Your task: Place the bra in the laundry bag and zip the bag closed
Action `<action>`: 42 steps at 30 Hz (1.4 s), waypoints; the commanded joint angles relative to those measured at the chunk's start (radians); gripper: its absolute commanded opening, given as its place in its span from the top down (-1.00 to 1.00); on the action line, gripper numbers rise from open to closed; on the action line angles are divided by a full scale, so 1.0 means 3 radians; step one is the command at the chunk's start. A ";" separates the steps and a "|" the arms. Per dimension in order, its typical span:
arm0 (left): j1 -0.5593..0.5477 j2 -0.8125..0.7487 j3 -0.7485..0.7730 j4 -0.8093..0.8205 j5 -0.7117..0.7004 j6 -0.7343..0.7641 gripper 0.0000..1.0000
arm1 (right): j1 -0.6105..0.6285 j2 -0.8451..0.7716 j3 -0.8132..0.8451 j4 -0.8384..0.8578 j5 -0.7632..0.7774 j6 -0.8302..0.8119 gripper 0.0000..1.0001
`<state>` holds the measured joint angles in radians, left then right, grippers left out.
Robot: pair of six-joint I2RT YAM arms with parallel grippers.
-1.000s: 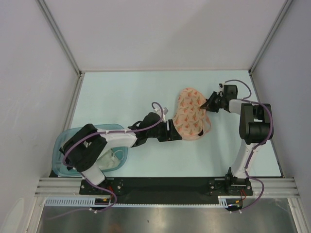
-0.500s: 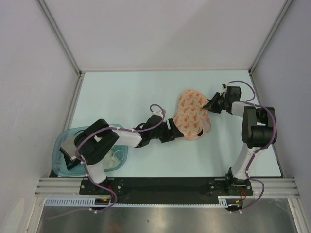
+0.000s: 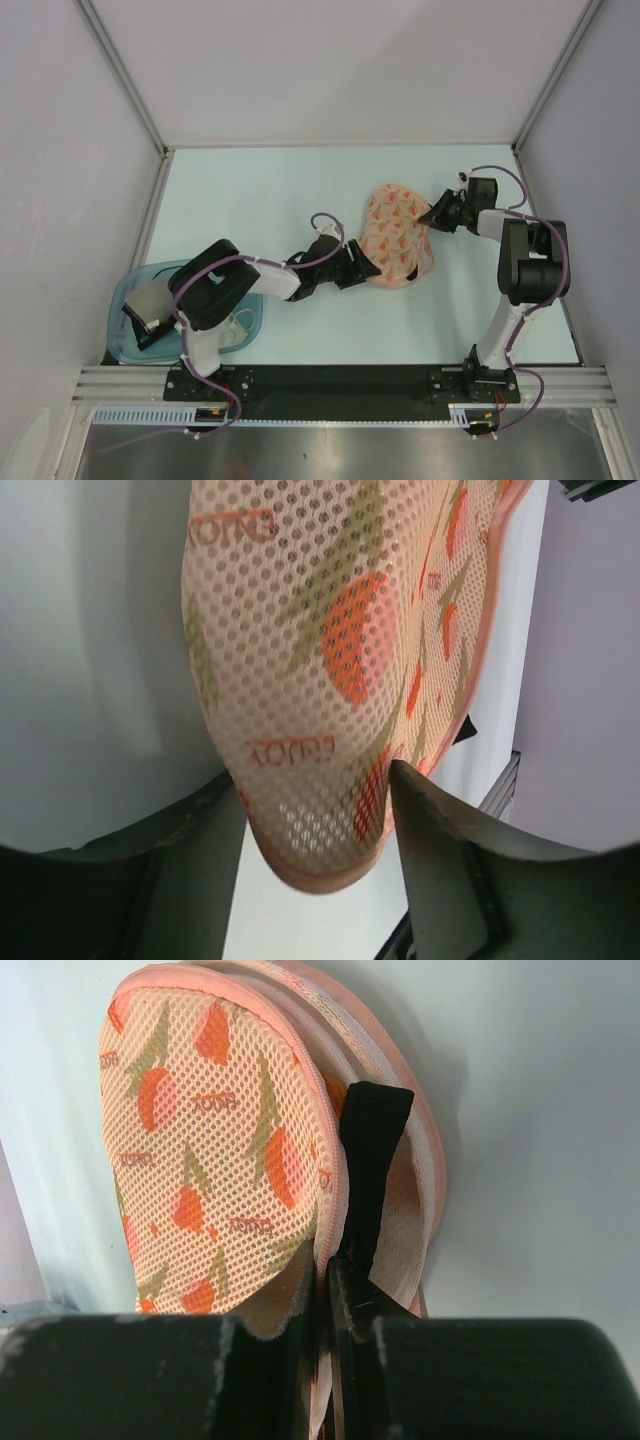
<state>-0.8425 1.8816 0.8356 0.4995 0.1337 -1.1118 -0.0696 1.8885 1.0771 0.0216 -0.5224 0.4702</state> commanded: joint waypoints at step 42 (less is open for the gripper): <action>0.1147 -0.0524 0.1776 -0.3542 -0.1217 0.2709 -0.21 | 0.1756 -0.1663 -0.1985 0.1038 0.1358 0.1532 0.66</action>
<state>-0.4824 1.8145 1.3361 -0.5285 -0.0719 -0.3702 0.4507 1.3540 0.4732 0.3107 -0.1558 0.9226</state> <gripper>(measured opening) 0.484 0.160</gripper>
